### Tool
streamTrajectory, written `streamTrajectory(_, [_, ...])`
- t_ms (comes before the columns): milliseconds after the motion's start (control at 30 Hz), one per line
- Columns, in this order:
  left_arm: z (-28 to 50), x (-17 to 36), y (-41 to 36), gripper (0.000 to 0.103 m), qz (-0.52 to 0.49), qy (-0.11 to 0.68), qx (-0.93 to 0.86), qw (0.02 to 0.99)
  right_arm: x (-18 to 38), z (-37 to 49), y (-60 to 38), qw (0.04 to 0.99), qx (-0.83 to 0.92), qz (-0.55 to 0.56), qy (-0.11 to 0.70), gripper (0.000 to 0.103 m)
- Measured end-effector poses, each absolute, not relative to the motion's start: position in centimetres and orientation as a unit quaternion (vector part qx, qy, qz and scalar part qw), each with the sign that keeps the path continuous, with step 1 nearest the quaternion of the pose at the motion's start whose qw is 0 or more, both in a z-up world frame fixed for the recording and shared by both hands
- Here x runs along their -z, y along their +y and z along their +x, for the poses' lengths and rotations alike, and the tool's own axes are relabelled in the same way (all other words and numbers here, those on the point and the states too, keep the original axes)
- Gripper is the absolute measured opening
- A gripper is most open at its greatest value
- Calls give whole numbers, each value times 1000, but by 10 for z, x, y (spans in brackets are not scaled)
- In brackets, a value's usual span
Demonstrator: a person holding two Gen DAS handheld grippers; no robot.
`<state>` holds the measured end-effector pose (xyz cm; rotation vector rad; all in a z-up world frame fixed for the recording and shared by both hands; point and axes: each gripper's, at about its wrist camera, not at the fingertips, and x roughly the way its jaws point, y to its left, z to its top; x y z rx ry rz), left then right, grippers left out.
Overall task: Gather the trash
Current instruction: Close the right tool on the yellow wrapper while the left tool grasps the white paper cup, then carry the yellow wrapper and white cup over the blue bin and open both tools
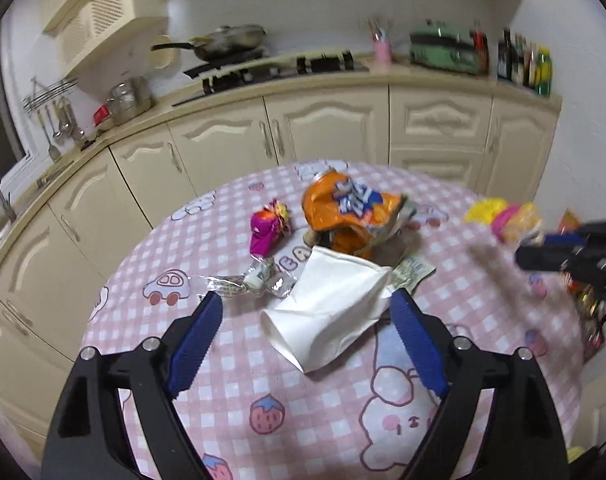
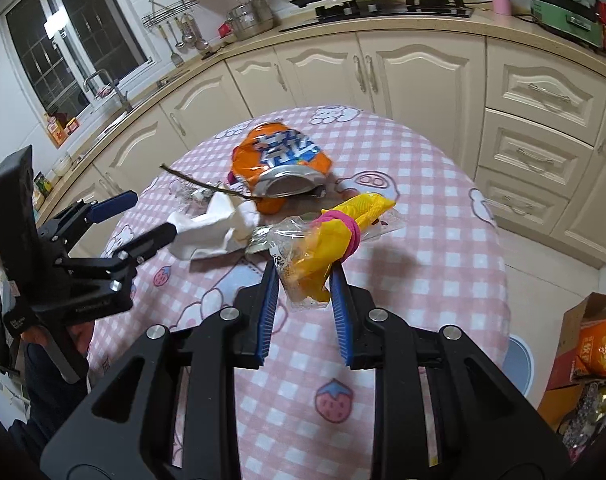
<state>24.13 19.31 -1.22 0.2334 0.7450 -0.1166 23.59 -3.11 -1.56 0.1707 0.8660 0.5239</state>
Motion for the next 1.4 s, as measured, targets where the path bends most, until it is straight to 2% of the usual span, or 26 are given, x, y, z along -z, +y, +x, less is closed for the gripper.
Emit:
streamTrajectory(300, [291, 61, 192, 84, 93, 452, 82, 883, 26, 247, -33, 864, -246, 89, 429, 26])
streamTrajectory(333, [294, 65, 194, 81, 78, 458, 91, 881, 27, 248, -33, 864, -246, 89, 429, 26])
streamTrajectory(367, [295, 68, 197, 69, 70, 461, 92, 880, 28, 248, -34, 864, -246, 90, 430, 26])
streamTrajectory(467, [293, 64, 206, 65, 46, 453, 93, 885, 30, 251, -34, 863, -245, 93, 431, 26])
streamTrajectory(1400, [198, 30, 182, 65, -9, 391, 47, 919, 30, 210, -78, 867, -239, 105, 424, 26])
